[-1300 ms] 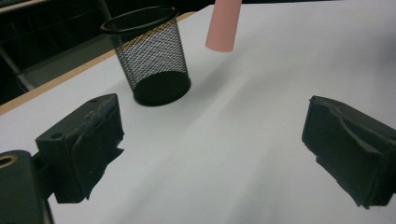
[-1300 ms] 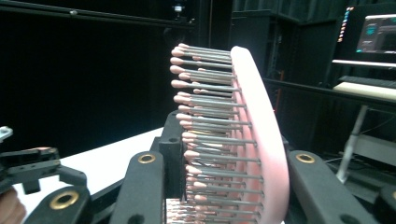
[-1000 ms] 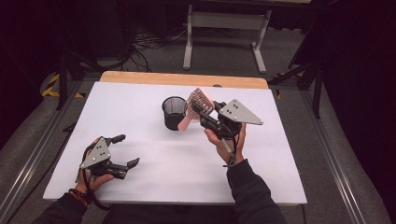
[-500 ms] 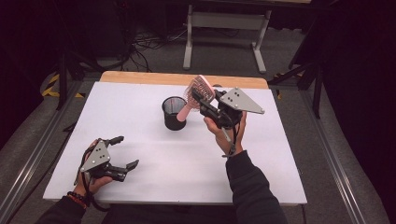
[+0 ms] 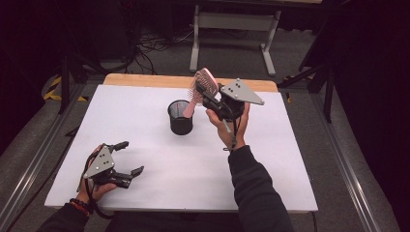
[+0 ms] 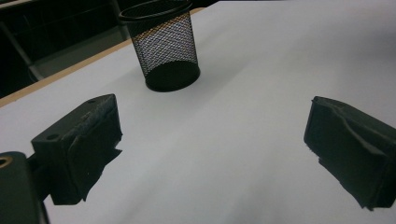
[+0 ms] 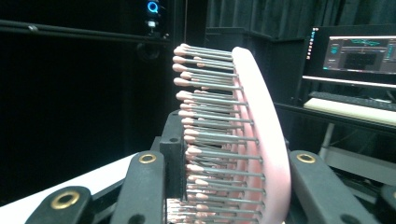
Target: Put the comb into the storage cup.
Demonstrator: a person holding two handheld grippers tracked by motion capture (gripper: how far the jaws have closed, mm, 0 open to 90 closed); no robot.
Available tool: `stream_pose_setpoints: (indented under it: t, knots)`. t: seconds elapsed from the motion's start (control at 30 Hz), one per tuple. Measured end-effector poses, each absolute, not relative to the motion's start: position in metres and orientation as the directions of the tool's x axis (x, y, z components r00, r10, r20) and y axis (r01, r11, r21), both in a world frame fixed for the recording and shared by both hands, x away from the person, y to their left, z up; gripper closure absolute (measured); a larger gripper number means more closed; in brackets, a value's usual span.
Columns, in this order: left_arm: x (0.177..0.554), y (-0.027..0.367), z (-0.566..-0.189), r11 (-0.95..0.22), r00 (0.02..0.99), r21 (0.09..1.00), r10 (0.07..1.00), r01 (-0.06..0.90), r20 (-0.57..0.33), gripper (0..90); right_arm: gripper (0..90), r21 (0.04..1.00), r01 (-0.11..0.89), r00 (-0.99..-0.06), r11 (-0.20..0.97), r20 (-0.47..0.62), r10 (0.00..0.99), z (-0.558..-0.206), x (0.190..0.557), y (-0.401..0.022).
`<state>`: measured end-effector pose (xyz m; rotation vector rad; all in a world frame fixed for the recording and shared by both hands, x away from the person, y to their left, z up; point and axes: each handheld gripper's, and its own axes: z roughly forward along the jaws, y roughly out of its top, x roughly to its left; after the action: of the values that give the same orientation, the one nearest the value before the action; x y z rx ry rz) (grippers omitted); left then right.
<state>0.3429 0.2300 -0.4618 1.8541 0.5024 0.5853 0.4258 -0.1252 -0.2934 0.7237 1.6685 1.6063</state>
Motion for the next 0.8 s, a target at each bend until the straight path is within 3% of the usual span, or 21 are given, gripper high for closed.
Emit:
stream_pose_setpoints:
  t: [0.33, 0.8]
  knots:
    - [0.342, 0.227, -0.463, -0.34, 0.805, 0.938, 0.574, 0.064, 0.153, 4.7, 63.5, 0.991, -0.077, -0.596, 0.109, -0.134, 0.792, -0.297, 0.435, -0.115]
    - [0.343, 0.229, -0.463, -0.33, 0.803, 0.941, 0.579, 0.069, 0.144, 4.8, 63.4, 0.999, 0.0, -0.584, 0.052, -0.042, 0.81, -0.311, 0.451, -0.109]
